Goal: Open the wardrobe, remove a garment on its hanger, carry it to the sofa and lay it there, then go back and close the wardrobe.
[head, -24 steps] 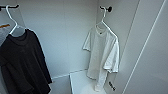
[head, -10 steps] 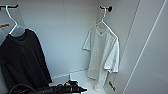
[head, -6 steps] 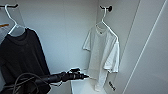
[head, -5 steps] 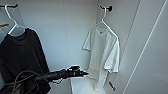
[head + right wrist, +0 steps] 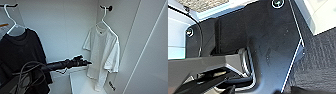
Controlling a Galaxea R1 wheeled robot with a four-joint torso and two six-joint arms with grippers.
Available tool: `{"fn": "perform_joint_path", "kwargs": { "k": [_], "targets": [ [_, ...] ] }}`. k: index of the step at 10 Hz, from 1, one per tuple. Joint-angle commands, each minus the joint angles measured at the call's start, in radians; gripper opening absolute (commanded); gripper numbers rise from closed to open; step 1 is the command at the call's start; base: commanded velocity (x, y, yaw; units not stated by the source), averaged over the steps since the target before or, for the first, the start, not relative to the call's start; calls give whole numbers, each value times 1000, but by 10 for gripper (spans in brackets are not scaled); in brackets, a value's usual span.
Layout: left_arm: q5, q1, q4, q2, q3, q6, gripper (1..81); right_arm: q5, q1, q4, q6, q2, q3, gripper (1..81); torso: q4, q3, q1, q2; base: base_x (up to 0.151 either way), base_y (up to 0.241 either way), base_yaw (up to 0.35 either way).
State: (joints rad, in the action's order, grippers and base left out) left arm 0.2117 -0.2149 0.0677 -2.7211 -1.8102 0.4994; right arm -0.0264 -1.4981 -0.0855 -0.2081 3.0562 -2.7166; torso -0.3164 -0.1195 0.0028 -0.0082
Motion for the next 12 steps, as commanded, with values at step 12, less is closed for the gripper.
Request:
{"fn": "perform_joint_path", "kwargs": {
  "k": [12],
  "targets": [
    [26,668,-414,-106,-81,15,811,52,41,-14,3,2,6,811,-79,-1,1,0,0,0,0]
  ]
}}
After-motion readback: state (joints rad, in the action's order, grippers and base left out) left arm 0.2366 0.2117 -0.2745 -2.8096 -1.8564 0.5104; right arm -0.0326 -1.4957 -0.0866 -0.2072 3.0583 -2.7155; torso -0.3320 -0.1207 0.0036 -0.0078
